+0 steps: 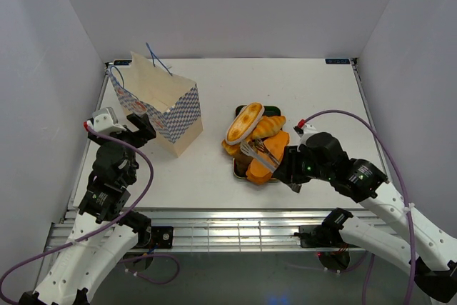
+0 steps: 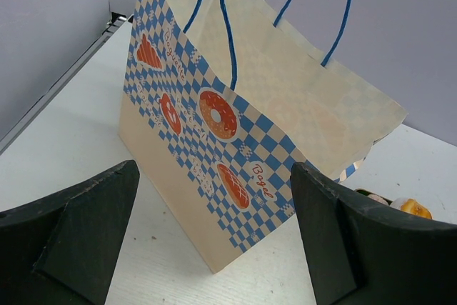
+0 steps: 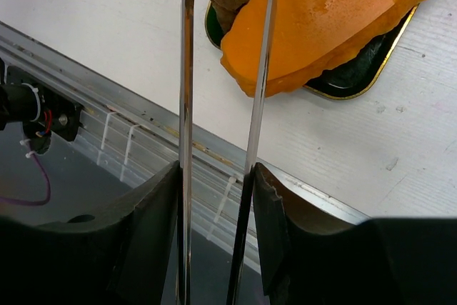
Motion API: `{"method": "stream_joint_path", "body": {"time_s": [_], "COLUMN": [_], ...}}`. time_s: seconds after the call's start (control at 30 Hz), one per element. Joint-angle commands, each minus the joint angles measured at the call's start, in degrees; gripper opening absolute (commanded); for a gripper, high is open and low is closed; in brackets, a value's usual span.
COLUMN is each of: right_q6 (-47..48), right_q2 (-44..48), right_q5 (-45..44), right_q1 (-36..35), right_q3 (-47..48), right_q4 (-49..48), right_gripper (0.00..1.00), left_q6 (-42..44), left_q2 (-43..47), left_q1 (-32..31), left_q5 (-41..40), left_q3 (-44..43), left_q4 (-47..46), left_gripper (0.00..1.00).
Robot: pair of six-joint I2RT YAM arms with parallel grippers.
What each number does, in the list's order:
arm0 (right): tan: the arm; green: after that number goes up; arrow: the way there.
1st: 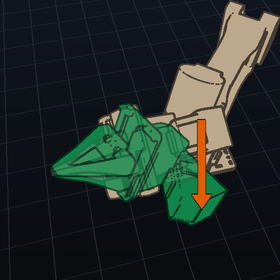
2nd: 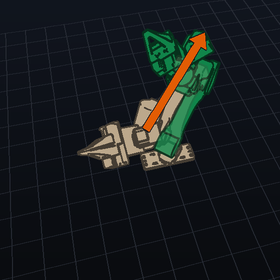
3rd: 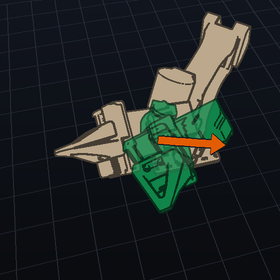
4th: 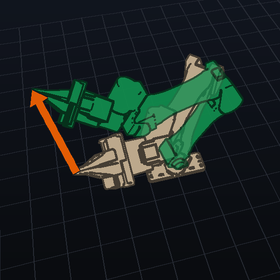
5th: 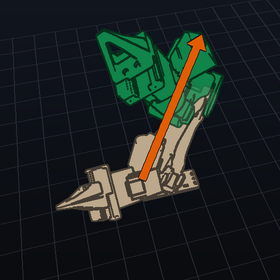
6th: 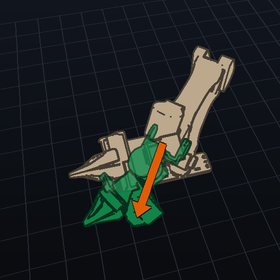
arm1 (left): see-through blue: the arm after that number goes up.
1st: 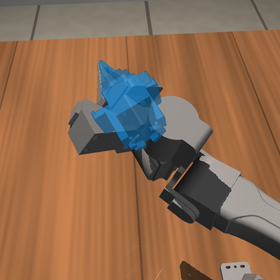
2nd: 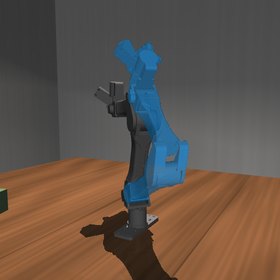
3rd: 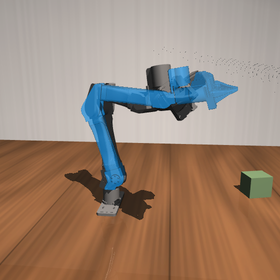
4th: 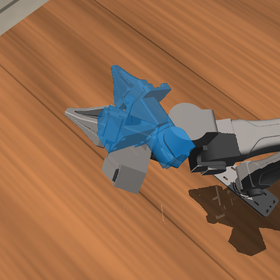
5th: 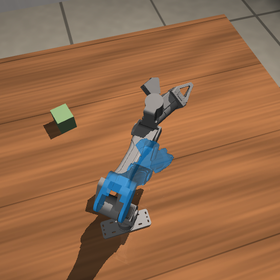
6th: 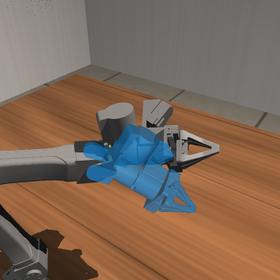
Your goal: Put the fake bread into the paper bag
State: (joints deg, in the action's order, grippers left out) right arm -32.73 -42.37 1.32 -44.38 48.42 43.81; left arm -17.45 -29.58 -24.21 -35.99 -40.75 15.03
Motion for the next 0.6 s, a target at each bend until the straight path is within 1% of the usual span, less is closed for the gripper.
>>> {"method": "stream_joint_path", "body": {"time_s": [0.0, 0.47, 0.57], "right_q6": [-0.84, -0.93, -0.93], "right_q2": [0.18, -1.93, -2.63], "right_q5": [0.61, 3.51, 3.51], "right_q1": [-0.09, -0.09, -0.09], "right_q3": [-2.01, -5.71, -5.71], "right_q4": [-3.11, -10.06, -10.24], "right_gripper": [0.49, 0.49, 0.47], "left_q6": [-0.21, -0.13, -0.13], "left_q2": [-0.39, -0.30, -0.21], "left_q1": [-0.31, -0.31, -0.40], "left_q5": [0.66, 0.66, 0.66], "left_q3": [-1.00, -1.00, -1.00], "left_q4": [0.53, 0.71, 0.71], "left_gripper": [0.97, 0.97, 0.97]}}
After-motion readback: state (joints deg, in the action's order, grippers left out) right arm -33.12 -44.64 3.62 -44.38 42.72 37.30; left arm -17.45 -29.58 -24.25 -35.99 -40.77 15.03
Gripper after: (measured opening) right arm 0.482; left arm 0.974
